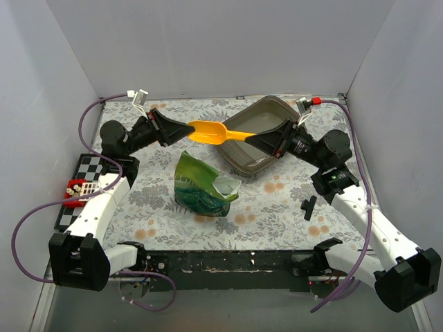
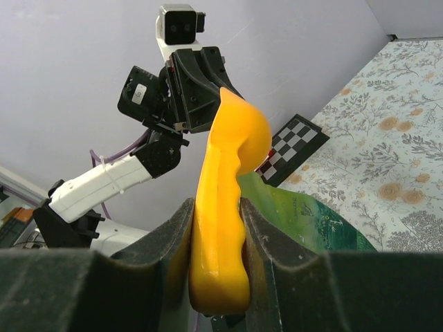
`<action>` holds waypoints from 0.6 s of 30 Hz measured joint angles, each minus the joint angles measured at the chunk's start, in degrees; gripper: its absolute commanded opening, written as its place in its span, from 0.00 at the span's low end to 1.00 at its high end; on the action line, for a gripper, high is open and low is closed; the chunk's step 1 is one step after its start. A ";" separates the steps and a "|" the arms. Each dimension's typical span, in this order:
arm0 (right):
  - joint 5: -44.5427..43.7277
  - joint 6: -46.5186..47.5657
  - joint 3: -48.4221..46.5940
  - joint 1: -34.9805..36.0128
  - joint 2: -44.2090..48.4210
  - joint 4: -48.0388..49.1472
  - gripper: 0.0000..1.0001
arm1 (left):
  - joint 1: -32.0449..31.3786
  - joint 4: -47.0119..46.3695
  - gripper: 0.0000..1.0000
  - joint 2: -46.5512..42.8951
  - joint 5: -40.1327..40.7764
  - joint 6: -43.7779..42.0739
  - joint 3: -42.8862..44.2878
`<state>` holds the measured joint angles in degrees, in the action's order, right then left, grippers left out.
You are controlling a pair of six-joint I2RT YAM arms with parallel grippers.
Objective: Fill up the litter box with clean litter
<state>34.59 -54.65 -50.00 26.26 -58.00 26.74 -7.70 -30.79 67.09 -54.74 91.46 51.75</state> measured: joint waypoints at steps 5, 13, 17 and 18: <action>-0.09 0.68 -0.15 0.02 -0.26 -0.13 0.01 | 0.02 -0.42 0.00 0.00 -0.13 -0.04 -0.61; -0.55 2.08 -0.15 0.24 -0.33 -1.01 0.01 | 0.09 -0.20 0.30 -0.02 -0.61 -0.46 -1.60; -1.70 3.93 -0.66 0.39 0.13 -3.63 0.01 | 0.07 1.97 0.45 -0.02 -1.36 -1.70 -1.09; -1.92 4.50 -1.14 0.39 0.33 -4.76 0.01 | 0.07 3.02 0.49 -0.02 -1.66 -2.23 -0.42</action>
<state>32.67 -50.15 -51.13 26.65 -57.67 21.98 -7.64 -27.77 67.07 -56.40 89.23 51.33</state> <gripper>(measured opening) 0.351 0.408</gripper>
